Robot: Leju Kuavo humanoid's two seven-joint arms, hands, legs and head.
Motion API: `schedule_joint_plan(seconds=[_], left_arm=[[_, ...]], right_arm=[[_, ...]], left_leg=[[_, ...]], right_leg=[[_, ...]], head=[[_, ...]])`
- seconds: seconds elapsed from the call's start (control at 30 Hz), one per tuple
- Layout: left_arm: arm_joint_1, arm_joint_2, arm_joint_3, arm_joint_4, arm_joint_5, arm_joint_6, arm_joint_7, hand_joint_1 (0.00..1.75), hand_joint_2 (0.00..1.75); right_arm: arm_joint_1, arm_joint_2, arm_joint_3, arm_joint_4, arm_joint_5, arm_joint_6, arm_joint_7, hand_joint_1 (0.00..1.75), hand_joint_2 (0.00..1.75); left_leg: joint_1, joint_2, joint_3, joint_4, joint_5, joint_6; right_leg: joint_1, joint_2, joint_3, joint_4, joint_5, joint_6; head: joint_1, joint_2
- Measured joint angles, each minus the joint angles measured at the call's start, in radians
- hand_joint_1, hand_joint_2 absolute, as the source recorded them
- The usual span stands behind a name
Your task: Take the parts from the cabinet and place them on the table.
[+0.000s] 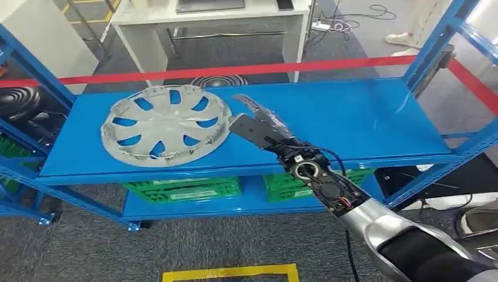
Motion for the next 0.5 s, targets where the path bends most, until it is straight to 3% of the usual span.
schedule_joint_plan(seconds=[0.03, 0.1, 0.17, 0.2, 0.23, 0.27, 0.3, 0.33, 0.47, 0.5], left_arm=[[0.002, 0.002, 0.0, 0.0, -0.001, 0.004, 0.0, 0.0, 0.0], [0.002, 0.008, 0.0, 0.0, -0.006, 0.006, 0.0, 0.0, 0.0], [0.001, 0.014, 0.0, 0.002, -0.008, 0.006, 0.001, 0.0, 0.0], [0.002, 0.016, 0.0, 0.002, -0.008, 0.006, 0.001, 0.0, 0.0], [0.003, 0.021, 0.0, 0.003, -0.007, 0.007, 0.005, 0.0, 0.0], [0.004, 0.021, 0.0, 0.003, -0.005, 0.009, 0.008, 0.0, 0.0], [0.006, 0.024, 0.0, 0.003, 0.0, 0.015, 0.008, 0.0, 0.0], [0.007, 0.026, 0.0, 0.003, 0.008, 0.02, 0.006, 0.0, 0.0], [0.013, 0.04, 0.002, 0.003, 0.04, 0.035, -0.026, 0.0, 0.0], [0.013, 0.042, 0.003, 0.004, 0.045, 0.037, -0.037, 0.0, 0.0]], right_arm=[[0.0, 0.0, 0.0, 0.003, 0.002, 0.0, -0.002, 0.0, 0.0], [0.0, 0.001, 0.0, 0.008, 0.004, -0.002, -0.01, 0.0, 0.0], [0.0, 0.002, 0.001, 0.018, 0.002, -0.006, -0.021, 0.0, 0.0], [0.002, 0.003, 0.002, 0.022, 0.0, -0.005, -0.027, 0.0, 0.0], [0.003, 0.007, 0.001, 0.026, 0.0, -0.005, -0.037, 0.0, 0.0], [0.002, 0.008, 0.001, 0.029, 0.0, -0.005, -0.043, 0.0, 0.0], [-0.001, 0.01, 0.002, 0.032, 0.0, -0.001, -0.05, 0.0, 0.0], [-0.002, 0.014, 0.003, 0.037, 0.002, 0.007, -0.056, 0.0, 0.0], [-0.022, 0.038, 0.013, 0.063, 0.007, 0.03, -0.072, 0.0, 0.0], [-0.031, 0.045, 0.018, 0.071, 0.007, 0.035, -0.072, 0.0, 0.0]], left_leg=[[-0.003, 0.0, 0.025, -0.083, 0.065, 0.007], [-0.017, 0.0, 0.09, -0.273, 0.198, 0.035], [-0.025, -0.003, 0.09, -0.274, 0.158, 0.035], [-0.025, -0.004, 0.09, -0.276, 0.18, 0.04], [-0.025, -0.004, 0.093, -0.276, 0.181, 0.039], [-0.015, -0.006, 0.096, -0.285, 0.194, 0.01], [-0.016, -0.006, 0.097, -0.284, 0.191, 0.005], [-0.018, -0.007, 0.097, -0.283, 0.188, 0.01], [-0.019, -0.007, 0.097, -0.283, 0.183, 0.018], [-0.019, -0.007, 0.097, -0.283, 0.182, 0.02]], right_leg=[[0.002, 0.001, 0.011, -0.001, -0.007, 0.0], [0.002, 0.001, 0.024, -0.003, -0.02, 0.001], [0.005, 0.006, 0.025, -0.003, -0.028, 0.013], [0.005, 0.006, 0.027, -0.004, -0.032, 0.017], [0.006, 0.006, 0.031, -0.01, -0.035, 0.022], [0.015, 0.003, 0.034, -0.002, -0.04, 0.001], [0.014, 0.002, 0.035, -0.007, -0.04, -0.018], [0.013, 0.001, 0.037, -0.01, -0.037, -0.012], [0.013, 0.0, 0.043, -0.022, -0.039, -0.006], [0.012, -0.001, 0.044, -0.024, -0.039, 0.0]], head=[[0.0, 0.0], [-0.002, 0.0], [-0.002, 0.0], [-0.002, 0.0], [-0.002, 0.0], [0.002, 0.0], [0.006, 0.0], [0.008, 0.0], [0.013, 0.0], [0.013, 0.0]])
